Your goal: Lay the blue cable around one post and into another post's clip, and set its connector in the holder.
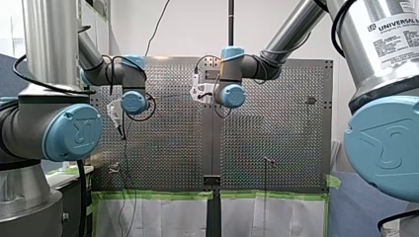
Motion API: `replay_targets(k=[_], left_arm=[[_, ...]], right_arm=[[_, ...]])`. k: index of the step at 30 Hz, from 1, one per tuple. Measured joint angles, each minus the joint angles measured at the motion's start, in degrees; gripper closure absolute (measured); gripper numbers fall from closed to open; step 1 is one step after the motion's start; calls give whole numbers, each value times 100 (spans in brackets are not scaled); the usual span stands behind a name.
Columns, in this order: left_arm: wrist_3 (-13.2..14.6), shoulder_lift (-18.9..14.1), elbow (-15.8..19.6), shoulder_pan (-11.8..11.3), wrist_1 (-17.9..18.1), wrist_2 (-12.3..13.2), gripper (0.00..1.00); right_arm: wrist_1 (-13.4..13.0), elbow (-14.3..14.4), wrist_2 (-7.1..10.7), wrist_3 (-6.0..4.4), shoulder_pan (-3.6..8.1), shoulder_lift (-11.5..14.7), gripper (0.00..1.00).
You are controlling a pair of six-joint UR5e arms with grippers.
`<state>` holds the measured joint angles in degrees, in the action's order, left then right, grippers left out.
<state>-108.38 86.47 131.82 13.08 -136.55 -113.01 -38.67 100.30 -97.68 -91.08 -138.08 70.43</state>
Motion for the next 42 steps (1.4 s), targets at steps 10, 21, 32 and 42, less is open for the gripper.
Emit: replay_targets(k=[10,21,32,42], left_arm=[[-176,-131,-291,-152,-224,-146,100],[-223,-401,-832,-296,-762,-600,100],[-232,-815,-1301,-519,-1227,-678,100],[-229,-963,-1767,-745,-1696,-542,100]], right_arm=[[251,-308,151,0,-21,-26,100],[518,-810,358,-123,-45,-51,100],[853,-1270,534,-165,-83,-74,100],[1029,-1601,580,-165,-150,-85,100]])
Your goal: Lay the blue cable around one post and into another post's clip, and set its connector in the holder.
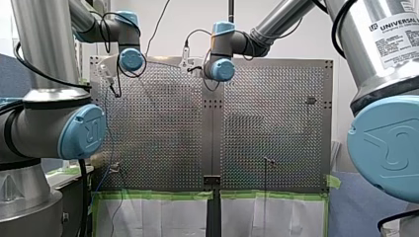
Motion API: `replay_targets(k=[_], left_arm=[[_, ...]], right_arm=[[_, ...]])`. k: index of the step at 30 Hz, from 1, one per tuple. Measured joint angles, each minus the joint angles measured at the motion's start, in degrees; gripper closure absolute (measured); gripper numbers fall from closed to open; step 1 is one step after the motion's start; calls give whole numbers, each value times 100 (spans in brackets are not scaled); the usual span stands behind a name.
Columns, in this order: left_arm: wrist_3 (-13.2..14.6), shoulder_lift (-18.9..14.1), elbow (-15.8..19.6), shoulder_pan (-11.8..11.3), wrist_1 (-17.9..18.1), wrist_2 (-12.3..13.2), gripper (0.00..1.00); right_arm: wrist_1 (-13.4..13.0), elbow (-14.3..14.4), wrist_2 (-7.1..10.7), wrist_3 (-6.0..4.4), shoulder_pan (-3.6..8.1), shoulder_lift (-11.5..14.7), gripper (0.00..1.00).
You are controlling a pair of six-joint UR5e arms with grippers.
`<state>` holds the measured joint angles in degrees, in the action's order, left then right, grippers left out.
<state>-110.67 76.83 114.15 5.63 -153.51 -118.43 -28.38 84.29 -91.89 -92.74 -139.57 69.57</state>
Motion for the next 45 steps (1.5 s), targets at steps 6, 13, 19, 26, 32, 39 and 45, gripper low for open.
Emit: replay_targets(k=[6,13,19,26,32,39,45], left_arm=[[-75,30,-323,-234,-325,230,100],[-289,29,-664,-566,-658,546,100],[-420,70,-946,-848,-735,830,100],[-601,174,-1292,-1194,-743,1175,98],[-668,379,-1598,-1501,-812,1481,98],[-735,550,-1973,-1741,-879,1689,98],[-896,830,-2285,-1863,-861,1887,98]], right_arm=[[104,-245,30,0,-17,-8,100],[293,-554,72,0,-27,-83,100],[409,-862,127,-2,-41,-243,100],[576,-1232,143,-8,-61,-361,100],[696,-1488,157,-9,-72,-417,100],[746,-1679,168,-9,-74,-444,100],[760,-1732,170,-9,-74,-458,100]])
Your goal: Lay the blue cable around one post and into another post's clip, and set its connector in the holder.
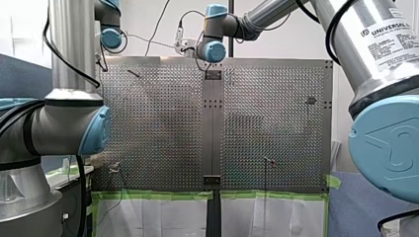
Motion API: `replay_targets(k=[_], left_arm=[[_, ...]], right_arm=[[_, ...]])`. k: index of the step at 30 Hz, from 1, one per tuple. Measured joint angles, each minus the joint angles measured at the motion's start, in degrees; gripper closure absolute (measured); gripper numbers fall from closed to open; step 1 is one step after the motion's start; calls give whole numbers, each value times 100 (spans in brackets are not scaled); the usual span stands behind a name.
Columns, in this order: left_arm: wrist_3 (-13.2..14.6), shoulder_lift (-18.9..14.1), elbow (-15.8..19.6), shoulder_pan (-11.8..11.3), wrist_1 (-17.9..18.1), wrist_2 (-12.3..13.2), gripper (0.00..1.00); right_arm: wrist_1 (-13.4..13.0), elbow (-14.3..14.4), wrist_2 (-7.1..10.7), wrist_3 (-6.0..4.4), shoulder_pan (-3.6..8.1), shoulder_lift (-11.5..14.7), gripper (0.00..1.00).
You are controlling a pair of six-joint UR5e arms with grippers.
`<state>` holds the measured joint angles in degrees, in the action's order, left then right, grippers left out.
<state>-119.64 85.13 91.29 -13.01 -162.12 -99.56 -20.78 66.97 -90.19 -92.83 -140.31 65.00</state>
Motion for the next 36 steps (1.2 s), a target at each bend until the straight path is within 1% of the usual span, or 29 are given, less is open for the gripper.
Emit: replay_targets(k=[5,13,20,23,29,30,31,36], left_arm=[[-28,196,-159,-54,6,62,98],[-17,492,-190,-109,15,113,98],[112,672,-193,-114,23,158,98],[128,753,-193,-112,22,181,98],[123,895,-187,-119,19,120,98],[139,946,-186,-109,15,109,98],[162,989,-186,-98,8,103,95],[270,1199,-152,-51,-23,93,95]], right_arm=[[5,-24,0,0,1,-58,100],[15,-33,-10,4,6,-165,100],[-7,-33,-30,24,34,-418,100],[-41,-35,-33,26,51,-485,100],[-46,-32,-34,26,87,-556,100],[-45,-32,-34,26,93,-560,100],[-44,-31,-34,26,99,-565,100],[-25,-30,-35,26,126,-593,100]])
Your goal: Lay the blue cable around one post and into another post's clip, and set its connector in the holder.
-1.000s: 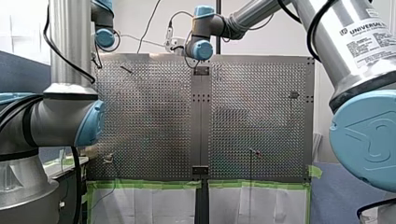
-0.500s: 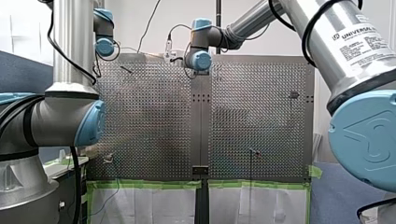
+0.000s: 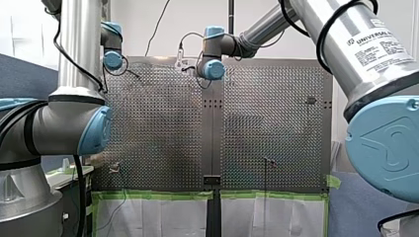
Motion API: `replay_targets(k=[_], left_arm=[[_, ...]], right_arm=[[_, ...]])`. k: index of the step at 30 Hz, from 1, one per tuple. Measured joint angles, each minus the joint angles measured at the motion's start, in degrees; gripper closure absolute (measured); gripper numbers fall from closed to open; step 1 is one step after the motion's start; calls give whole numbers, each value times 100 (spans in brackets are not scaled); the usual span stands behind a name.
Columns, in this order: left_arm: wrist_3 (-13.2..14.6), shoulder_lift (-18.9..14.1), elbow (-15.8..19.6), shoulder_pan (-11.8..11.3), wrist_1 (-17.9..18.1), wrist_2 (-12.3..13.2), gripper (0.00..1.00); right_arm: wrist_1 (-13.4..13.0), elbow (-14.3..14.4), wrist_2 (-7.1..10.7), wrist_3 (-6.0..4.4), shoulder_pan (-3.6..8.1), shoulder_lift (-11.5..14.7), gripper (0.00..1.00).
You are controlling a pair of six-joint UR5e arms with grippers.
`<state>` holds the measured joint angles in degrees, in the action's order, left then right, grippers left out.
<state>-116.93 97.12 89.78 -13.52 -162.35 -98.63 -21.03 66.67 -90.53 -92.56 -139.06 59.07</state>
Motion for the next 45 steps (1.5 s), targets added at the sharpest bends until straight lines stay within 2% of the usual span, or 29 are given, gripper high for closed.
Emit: replay_targets(k=[5,12,16,17,27,28,37,45], left_arm=[[-55,42,113,-2,87,19,95],[-322,45,341,-13,322,32,95],[-372,47,428,3,376,36,95],[-384,47,453,5,392,41,93],[-693,47,803,-1,781,121,93],[-703,47,831,-2,812,121,91],[-717,47,1095,31,983,113,91],[-688,47,1157,160,976,109,91]], right_arm=[[38,0,-11,6,28,-74,100],[128,0,-18,16,46,-128,100],[179,0,-18,17,57,-141,100],[199,0,-18,17,61,-146,100],[402,16,-23,19,83,-214,100],[410,19,-25,20,83,-219,100],[556,26,-143,48,87,-343,100],[635,27,-241,38,115,-578,100]])
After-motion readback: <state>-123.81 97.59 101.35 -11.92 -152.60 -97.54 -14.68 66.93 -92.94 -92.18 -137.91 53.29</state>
